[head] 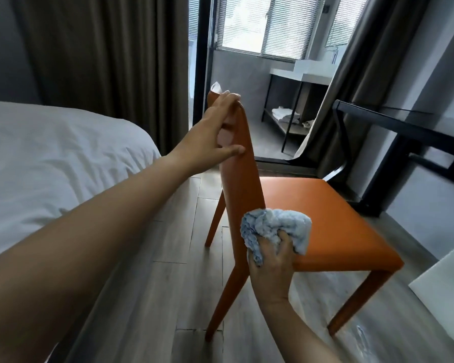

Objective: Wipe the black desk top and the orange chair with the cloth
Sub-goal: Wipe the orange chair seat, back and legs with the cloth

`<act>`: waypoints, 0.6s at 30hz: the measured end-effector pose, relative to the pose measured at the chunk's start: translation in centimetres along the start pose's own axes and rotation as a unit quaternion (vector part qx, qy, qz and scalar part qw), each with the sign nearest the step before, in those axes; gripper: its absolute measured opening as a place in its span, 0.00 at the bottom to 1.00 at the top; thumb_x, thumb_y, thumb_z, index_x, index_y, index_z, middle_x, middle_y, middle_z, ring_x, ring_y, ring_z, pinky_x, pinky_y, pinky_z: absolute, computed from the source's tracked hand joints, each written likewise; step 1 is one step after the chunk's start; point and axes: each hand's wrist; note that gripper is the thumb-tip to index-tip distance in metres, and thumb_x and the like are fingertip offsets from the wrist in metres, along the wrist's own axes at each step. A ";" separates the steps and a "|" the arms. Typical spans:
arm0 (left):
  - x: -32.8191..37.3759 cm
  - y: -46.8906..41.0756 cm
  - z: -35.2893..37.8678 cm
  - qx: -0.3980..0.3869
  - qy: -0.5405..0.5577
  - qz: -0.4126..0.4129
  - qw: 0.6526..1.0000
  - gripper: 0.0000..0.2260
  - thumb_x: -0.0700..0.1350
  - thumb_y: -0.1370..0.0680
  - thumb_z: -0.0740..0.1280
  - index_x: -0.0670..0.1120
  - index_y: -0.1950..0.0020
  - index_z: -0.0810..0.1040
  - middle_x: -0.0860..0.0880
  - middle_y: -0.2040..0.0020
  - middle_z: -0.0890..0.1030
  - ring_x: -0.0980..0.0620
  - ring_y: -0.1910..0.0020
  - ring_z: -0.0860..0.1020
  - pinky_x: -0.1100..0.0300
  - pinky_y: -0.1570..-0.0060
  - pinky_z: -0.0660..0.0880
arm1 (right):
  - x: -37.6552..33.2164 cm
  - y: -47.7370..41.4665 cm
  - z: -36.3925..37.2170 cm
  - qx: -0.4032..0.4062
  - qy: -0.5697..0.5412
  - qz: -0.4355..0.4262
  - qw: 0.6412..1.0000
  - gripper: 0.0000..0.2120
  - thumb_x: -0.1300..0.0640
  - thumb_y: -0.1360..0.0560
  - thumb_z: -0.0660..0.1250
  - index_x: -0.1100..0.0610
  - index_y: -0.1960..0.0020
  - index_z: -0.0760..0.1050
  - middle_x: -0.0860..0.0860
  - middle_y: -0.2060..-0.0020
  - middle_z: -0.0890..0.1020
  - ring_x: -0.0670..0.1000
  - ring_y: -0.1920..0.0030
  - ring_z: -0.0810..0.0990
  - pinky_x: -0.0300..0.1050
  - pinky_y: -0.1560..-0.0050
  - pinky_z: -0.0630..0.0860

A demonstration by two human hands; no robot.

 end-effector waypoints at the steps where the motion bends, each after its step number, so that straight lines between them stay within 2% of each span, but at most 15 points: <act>1: 0.1 0.1 0.1 0.001 -0.002 -0.006 1.000 0.41 0.49 0.28 0.75 0.57 0.23 0.52 0.50 0.22 0.55 0.50 0.29 0.67 0.52 0.33 0.71 | 0.1 0.4 0.1 -0.007 0.000 0.008 1.000 0.30 0.62 0.37 0.79 0.51 0.39 0.71 0.62 0.38 0.69 0.66 0.39 0.74 0.59 0.45 0.79; 4: 0.2 0.8 0.9 0.018 0.023 -0.024 0.999 0.43 0.49 0.27 0.73 0.57 0.22 0.47 0.50 0.22 0.57 0.49 0.26 0.63 0.47 0.31 0.69 | 0.6 1.3 0.2 -0.027 0.001 0.024 0.999 0.29 0.62 0.36 0.78 0.52 0.39 0.72 0.61 0.38 0.67 0.67 0.39 0.73 0.61 0.48 0.80; 7: 0.1 2.5 2.2 0.023 0.068 -0.080 0.994 0.42 0.52 0.26 0.72 0.57 0.21 0.47 0.51 0.23 0.60 0.49 0.28 0.67 0.47 0.34 0.72 | 0.8 2.2 0.2 -0.051 0.007 0.054 0.997 0.30 0.62 0.37 0.79 0.51 0.38 0.72 0.60 0.37 0.66 0.66 0.39 0.73 0.61 0.50 0.81; 10: 0.0 5.3 3.3 0.033 0.088 -0.133 0.987 0.39 0.54 0.26 0.71 0.53 0.21 0.52 0.51 0.24 0.62 0.50 0.31 0.70 0.52 0.37 0.74 | 1.2 3.2 -0.2 -0.074 0.004 0.074 0.994 0.29 0.63 0.35 0.78 0.52 0.37 0.73 0.59 0.36 0.67 0.64 0.37 0.73 0.58 0.47 0.81; 13: -0.4 8.6 4.2 0.016 0.076 -0.201 0.977 0.36 0.53 0.25 0.70 0.49 0.22 0.55 0.49 0.24 0.62 0.50 0.30 0.69 0.61 0.43 0.72 | 1.8 3.7 -1.0 -0.098 0.002 0.091 0.991 0.27 0.62 0.33 0.76 0.52 0.36 0.75 0.57 0.36 0.69 0.60 0.36 0.73 0.50 0.43 0.79; 15: -1.0 10.7 4.8 -0.013 0.061 -0.230 0.971 0.34 0.52 0.24 0.70 0.48 0.23 0.58 0.48 0.25 0.64 0.50 0.30 0.69 0.63 0.46 0.72 | 1.9 3.8 -1.6 -0.114 -0.007 0.103 0.988 0.24 0.60 0.30 0.74 0.52 0.36 0.75 0.56 0.37 0.71 0.57 0.36 0.74 0.44 0.42 0.77; 18: -1.7 13.5 5.5 -0.043 0.054 -0.263 0.962 0.31 0.52 0.24 0.69 0.48 0.24 0.62 0.48 0.27 0.66 0.50 0.32 0.71 0.62 0.45 0.73 | 1.3 3.3 -2.8 -0.141 -0.046 0.122 0.981 0.20 0.55 0.27 0.71 0.52 0.35 0.75 0.52 0.40 0.74 0.52 0.40 0.76 0.43 0.45 0.79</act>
Point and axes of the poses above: each hand's wrist, its own y-axis away from the middle knuckle, its own z-axis out of the palm, x = y × z
